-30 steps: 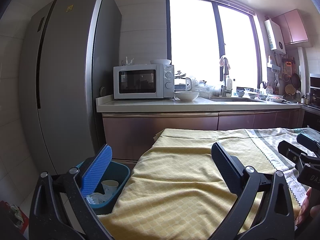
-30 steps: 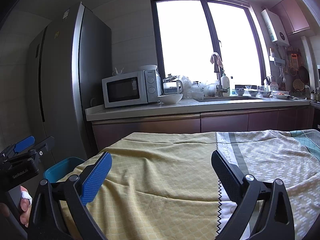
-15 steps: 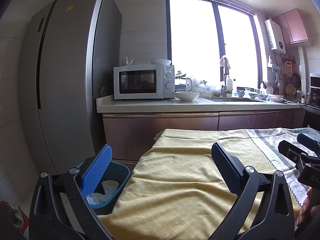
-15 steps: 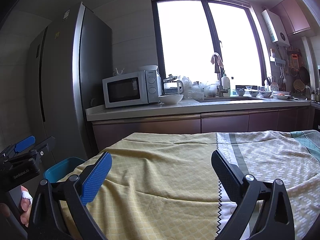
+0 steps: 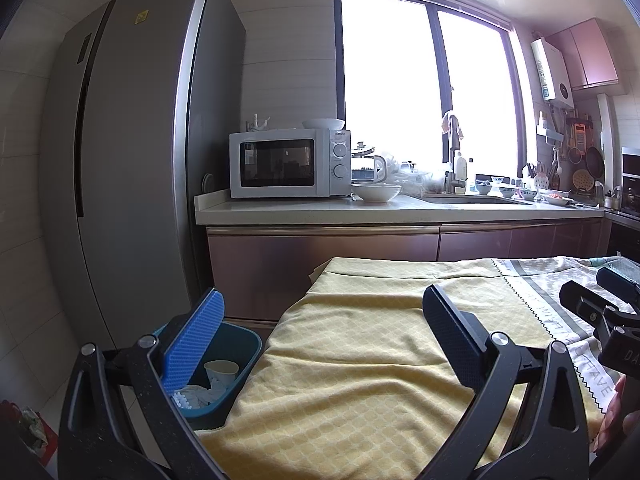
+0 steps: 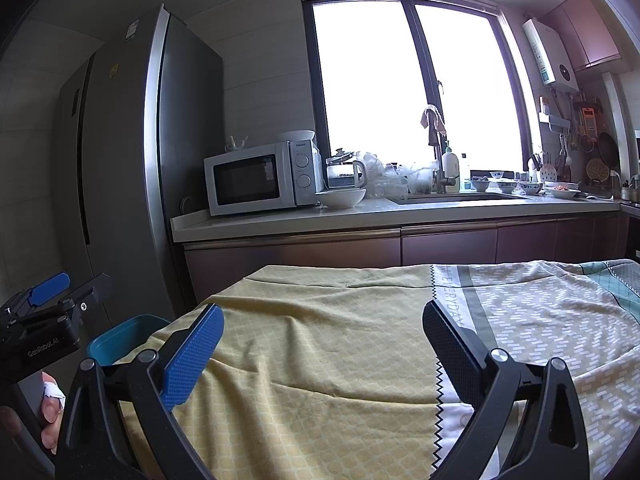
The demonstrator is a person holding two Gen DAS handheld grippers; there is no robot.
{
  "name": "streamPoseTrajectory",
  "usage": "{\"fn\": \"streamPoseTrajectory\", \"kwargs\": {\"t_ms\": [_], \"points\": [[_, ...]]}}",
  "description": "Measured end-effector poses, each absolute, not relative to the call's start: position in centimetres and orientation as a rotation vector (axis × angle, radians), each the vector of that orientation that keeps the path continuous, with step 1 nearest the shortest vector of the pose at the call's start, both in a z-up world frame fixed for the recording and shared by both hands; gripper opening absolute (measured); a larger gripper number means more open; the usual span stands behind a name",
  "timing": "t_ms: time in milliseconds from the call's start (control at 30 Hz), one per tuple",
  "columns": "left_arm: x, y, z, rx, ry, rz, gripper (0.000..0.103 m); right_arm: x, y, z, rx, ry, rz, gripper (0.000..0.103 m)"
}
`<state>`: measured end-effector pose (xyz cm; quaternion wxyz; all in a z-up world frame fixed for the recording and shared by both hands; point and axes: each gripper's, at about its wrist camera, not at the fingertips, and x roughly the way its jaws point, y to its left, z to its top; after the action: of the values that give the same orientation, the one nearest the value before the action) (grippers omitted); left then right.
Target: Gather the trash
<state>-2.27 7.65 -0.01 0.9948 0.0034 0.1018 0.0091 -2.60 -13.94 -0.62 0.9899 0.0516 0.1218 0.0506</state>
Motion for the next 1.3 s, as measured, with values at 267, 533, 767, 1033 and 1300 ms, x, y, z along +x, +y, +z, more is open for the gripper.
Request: {"fn": "streamPoseTrajectory", "kwargs": {"t_ms": [267,533,767,1033,1300], "points": [[-2.05,7.66,-0.23,0.012,0.205,0.024,0.098,-2.64,-13.95,-0.74,0.109,0.245,0.098,0.096],[-1.91,7.58,-0.39,0.02,0.207,0.03,0.098,-2.66,-13.99,-0.75,0.113,0.247,0.097,0.096],[-1.84,7.57,-0.46,0.022,0.208,0.029,0.098,-2.61,-14.12,-0.8,0.116,0.247,0.095,0.096],[-1.84,7.5,-0.67,0.026,0.209,0.028,0.098,-2.57,-14.18,-0.81,0.117,0.247,0.096,0.096],[-1.82,7.39,-0.68,0.028,0.211,0.023,0.098,-2.62,-14.22,-0.87,0.121,0.246,0.092,0.096]]}}
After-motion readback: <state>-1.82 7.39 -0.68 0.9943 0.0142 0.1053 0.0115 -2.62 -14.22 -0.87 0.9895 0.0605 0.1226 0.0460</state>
